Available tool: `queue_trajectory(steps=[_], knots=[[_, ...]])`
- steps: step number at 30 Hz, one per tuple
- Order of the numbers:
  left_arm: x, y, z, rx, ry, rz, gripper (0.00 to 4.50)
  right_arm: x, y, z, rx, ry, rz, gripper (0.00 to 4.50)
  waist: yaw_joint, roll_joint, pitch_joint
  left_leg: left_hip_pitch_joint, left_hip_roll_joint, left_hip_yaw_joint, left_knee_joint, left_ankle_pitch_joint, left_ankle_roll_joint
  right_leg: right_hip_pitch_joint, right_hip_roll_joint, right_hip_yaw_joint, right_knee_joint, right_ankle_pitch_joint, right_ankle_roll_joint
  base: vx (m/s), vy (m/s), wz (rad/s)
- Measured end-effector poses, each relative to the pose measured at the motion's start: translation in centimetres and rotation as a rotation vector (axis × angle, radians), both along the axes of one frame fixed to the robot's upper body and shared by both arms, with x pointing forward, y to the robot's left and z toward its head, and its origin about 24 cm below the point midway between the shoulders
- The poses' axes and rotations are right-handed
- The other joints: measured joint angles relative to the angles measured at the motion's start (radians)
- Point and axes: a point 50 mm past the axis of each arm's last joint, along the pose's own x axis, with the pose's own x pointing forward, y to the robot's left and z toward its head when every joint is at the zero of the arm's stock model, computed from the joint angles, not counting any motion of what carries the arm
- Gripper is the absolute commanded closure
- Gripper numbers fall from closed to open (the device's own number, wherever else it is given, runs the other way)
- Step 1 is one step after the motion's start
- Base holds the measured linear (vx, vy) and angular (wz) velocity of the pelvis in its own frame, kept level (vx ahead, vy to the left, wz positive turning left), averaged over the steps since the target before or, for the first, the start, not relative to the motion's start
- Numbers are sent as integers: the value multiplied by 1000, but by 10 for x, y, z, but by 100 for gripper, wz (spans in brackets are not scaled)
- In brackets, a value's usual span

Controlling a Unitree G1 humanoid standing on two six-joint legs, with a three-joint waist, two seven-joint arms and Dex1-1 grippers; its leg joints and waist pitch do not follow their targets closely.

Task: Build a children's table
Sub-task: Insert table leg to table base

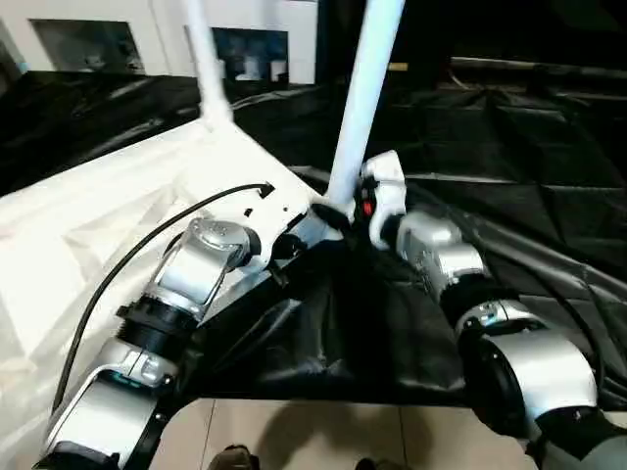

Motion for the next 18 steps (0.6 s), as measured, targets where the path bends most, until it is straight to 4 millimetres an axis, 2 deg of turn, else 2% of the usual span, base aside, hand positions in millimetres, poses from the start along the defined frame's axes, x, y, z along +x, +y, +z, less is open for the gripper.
queue_trajectory(steps=[4, 18], knots=[[-1, 1, 1, 0, -3, -9, 450, 0, -2, 1, 3, 0, 26, 51, 0, 0, 0, -5, 0, 0, 7, -1, 3, -3, 0, 0, 3, 0, 0, 0, 0, 0], [-6, 9, -2, 6, 1, -46, 450, -5, -14, -2, 12, 9, 104, 51, 4, 0, 0, -6, 1, 0, 16, -1, 3, -6, 0, 1, 15, 0, 0, 0, 0, 0]])
